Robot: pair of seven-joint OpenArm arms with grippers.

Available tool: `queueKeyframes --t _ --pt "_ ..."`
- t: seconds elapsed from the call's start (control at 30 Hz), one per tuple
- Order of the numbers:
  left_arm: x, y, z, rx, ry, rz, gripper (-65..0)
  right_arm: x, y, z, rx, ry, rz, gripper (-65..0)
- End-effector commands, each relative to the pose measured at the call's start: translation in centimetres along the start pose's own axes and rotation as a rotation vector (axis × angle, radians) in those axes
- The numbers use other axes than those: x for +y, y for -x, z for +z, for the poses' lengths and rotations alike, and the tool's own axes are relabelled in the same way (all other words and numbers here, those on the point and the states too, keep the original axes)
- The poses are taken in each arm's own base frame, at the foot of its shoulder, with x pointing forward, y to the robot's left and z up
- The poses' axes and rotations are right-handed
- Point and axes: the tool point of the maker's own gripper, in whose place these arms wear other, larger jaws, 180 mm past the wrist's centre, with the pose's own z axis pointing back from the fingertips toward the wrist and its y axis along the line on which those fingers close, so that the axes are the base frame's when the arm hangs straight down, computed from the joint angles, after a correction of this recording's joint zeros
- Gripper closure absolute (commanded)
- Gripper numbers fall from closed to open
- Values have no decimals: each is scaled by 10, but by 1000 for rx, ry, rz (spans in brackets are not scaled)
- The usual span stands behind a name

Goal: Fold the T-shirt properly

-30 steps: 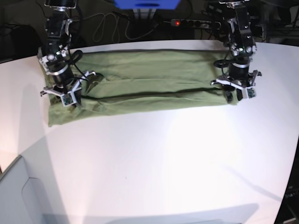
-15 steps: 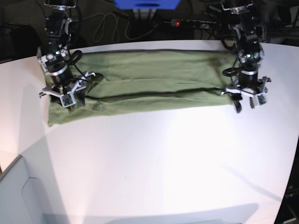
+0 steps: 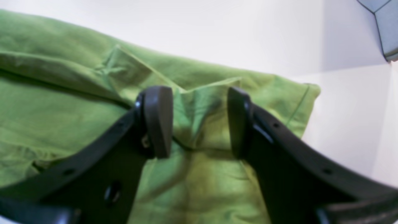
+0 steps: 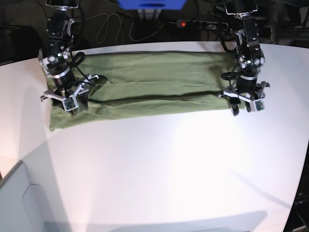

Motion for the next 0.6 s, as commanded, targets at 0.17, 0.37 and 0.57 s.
queueKeyframes --t 0.17,0.37,0.57 --pt "0 -16 0 -53 4 1 -40 -8 -15 0 -52 17 4 -269" --pt "2 -17 2 -56 -2 2 0 -9 -19 1 -62 21 8 -270" --pt "-2 -32 15 -102 11 -17 0 -13 -37 8 -107 39 29 -277"
